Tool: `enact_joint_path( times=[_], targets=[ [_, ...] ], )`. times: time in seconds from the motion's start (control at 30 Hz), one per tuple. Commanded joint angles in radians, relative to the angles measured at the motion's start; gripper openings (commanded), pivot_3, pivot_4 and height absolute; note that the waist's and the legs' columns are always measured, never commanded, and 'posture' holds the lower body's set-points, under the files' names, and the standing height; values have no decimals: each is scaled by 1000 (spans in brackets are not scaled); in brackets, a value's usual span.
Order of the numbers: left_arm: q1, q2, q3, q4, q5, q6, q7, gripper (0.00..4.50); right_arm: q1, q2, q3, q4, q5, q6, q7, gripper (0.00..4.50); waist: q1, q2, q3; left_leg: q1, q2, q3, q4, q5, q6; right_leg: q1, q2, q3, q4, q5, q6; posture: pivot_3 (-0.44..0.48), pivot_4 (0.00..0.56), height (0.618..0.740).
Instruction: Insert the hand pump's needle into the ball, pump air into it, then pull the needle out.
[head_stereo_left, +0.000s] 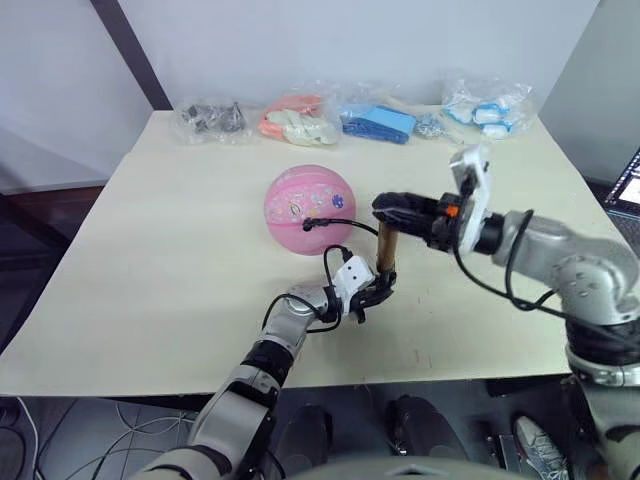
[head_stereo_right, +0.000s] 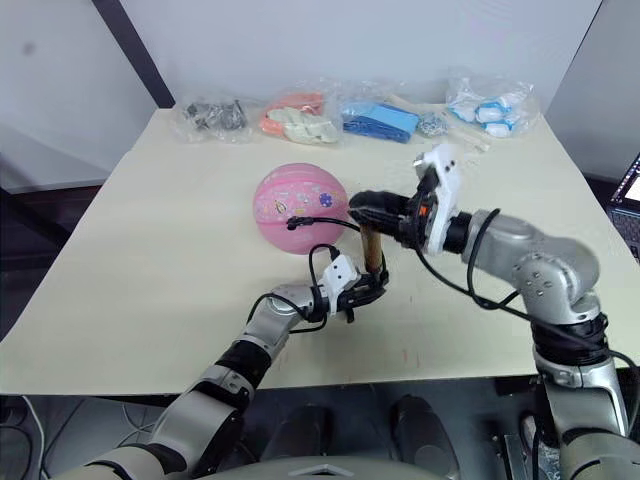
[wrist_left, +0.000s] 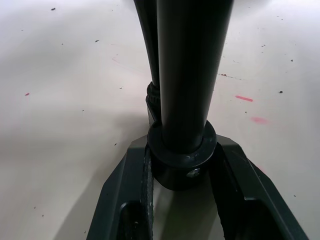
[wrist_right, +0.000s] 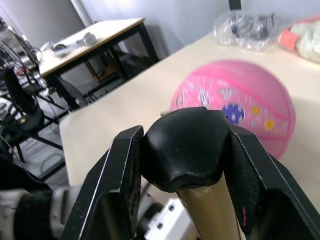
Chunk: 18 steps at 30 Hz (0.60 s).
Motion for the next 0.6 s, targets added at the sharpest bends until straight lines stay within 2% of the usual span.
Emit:
enact_joint_path(
  times=[0.03,0.17,0.33,0.6],
  targets=[
    [42,26,-9,66,34,55,8,1063,107,10,179,92,-134,-18,55,1776,-1,-1,-2,0,0,0,0,0,0,0,0,0,0,0,0,0,150,740],
    [38,25,-9,66,33,56,10,1063,153,38,236,134,-211,-66,95,1776,-2,-2,-6,0,0,0,0,0,0,0,0,0,0,0,0,0,150,740],
    [37,28,-8,67,33,56,10,1063,128,37,180,83,-207,-43,113,1776,-4,-3,-8,1,0,-1,0,0,0,1,0,-1,0,0,0,0,150,740],
    [30,23,-7,85,33,50,14,1063,-139,8,-120,-18,50,185,33,1776,6,2,4,-3,-1,-2,0,0,0,-1,-1,-1,-1,0,0,0,150,740]
  ],
)
